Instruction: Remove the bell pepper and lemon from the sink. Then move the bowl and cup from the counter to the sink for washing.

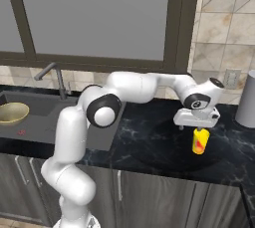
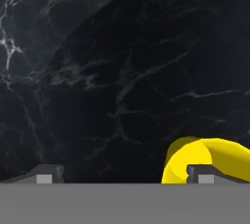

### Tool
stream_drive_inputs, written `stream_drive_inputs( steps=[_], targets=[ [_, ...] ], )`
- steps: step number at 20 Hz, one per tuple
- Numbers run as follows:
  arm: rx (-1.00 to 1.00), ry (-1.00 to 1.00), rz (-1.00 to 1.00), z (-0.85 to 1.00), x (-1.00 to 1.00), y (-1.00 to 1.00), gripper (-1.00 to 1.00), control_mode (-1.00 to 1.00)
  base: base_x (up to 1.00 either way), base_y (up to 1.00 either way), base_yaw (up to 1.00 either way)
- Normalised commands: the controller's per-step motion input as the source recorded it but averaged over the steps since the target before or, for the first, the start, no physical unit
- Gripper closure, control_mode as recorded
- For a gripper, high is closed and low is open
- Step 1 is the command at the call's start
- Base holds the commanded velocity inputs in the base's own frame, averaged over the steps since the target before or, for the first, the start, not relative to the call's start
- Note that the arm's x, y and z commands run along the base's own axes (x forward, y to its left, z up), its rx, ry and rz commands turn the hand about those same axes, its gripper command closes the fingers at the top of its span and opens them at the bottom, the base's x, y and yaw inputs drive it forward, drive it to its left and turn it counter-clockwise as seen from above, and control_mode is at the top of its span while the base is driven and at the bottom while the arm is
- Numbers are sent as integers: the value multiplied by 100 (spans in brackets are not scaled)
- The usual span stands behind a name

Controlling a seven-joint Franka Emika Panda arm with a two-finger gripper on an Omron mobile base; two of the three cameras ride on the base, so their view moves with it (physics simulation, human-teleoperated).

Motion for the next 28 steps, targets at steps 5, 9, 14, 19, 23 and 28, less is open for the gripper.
stream_drive_inputs(
  steps=[5, 9, 14, 19, 23, 28],
  targets=[
    [-6, 0, 0, -11, 11, -7, -100, -100, 0, 0, 0],
    [-3, 0, -2, -16, 3, -7, -100, -100, 0, 0, 0],
    [-1, 0, -2, -13, 4, -8, -100, -100, 0, 0, 0],
    [0, 0, 0, -11, 12, -9, -100, -100, 0, 0, 0],
    [0, 0, 0, -10, 14, -8, -100, -100, 0, 0, 0],
    [0, 0, 0, -9, 6, -13, -100, -100, 0, 0, 0]
  ],
)
